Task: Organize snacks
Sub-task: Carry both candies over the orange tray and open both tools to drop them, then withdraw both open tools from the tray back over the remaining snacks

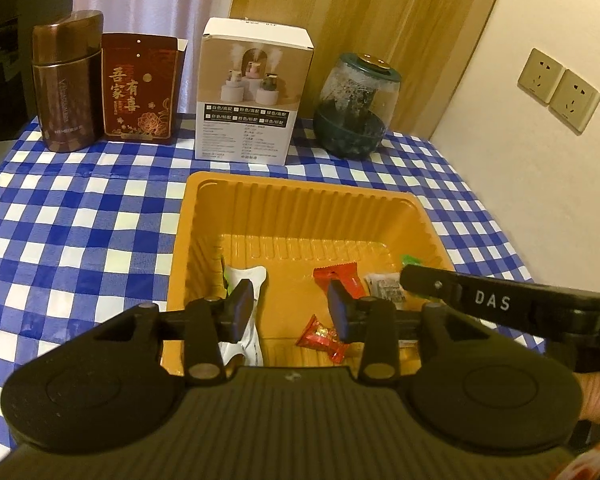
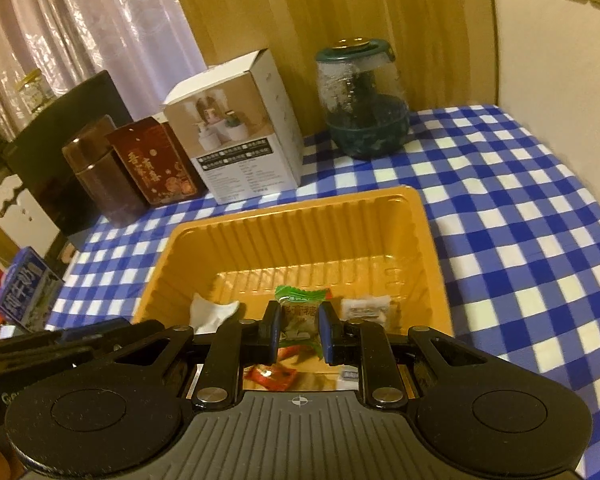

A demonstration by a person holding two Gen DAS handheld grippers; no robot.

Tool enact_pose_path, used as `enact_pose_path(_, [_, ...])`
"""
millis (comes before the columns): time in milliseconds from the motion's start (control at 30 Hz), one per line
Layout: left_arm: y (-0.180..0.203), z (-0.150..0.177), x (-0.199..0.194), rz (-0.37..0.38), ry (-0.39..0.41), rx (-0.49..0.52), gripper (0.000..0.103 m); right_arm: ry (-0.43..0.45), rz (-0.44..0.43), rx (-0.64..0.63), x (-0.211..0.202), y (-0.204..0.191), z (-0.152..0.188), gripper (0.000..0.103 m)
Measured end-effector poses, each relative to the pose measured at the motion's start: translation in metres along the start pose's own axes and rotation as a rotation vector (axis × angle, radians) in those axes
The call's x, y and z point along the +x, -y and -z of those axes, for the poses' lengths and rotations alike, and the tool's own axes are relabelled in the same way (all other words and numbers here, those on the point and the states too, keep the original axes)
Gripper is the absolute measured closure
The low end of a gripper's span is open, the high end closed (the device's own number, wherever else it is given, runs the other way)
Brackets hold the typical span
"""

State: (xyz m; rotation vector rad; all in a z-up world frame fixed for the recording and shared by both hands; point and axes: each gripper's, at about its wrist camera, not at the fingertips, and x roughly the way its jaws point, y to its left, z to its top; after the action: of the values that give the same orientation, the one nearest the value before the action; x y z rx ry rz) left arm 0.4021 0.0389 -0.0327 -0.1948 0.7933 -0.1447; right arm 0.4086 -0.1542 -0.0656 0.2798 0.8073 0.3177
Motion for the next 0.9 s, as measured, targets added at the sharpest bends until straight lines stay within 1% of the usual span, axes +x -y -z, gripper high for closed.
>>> enact_pose_path(33, [0.000, 0.001, -0.001, -0.001, 0.001, 0.004, 0.065, 0.000, -0.012, 0.002, 0.001, 0.000, 0.000, 0.081])
enact_pose_path(67, [0.000, 0.001, -0.002, -0.002, 0.003, 0.006, 0.064, 0.004, -0.013, 0.006, 0.000, 0.000, 0.000, 0.078])
enact_pose_path(100, [0.000, 0.002, -0.004, -0.001, 0.005, 0.005, 0.064, 0.012, -0.012, 0.015, -0.001, 0.000, 0.000, 0.066])
enact_pose_path(167, [0.000, 0.004, -0.008, 0.002, 0.009, 0.001, 0.063, 0.027, -0.014, 0.040, -0.006, 0.003, 0.000, 0.052])
enact_pose_path(367, [0.003, 0.013, -0.026, -0.003, 0.028, -0.004, 0.063, 0.038, -0.003, 0.070, -0.022, 0.010, 0.005, 0.051])
enact_pose_path(467, [0.006, 0.021, -0.039, 0.000, 0.034, -0.011, 0.060, 0.035, 0.005, 0.087, -0.035, 0.011, 0.012, 0.051])
enact_pose_path(500, [0.008, 0.024, -0.045, 0.001, 0.037, -0.010, 0.059, 0.031, 0.007, 0.088, -0.039, 0.010, 0.015, 0.051])
enact_pose_path(667, [0.020, 0.042, -0.070, 0.009, 0.041, -0.012, 0.057, 0.022, 0.009, 0.080, -0.067, 0.002, 0.034, 0.051])
enact_pose_path(900, [0.025, 0.072, -0.108, -0.006, 0.045, -0.031, 0.049, 0.032, 0.026, 0.061, -0.112, -0.012, 0.062, 0.051])
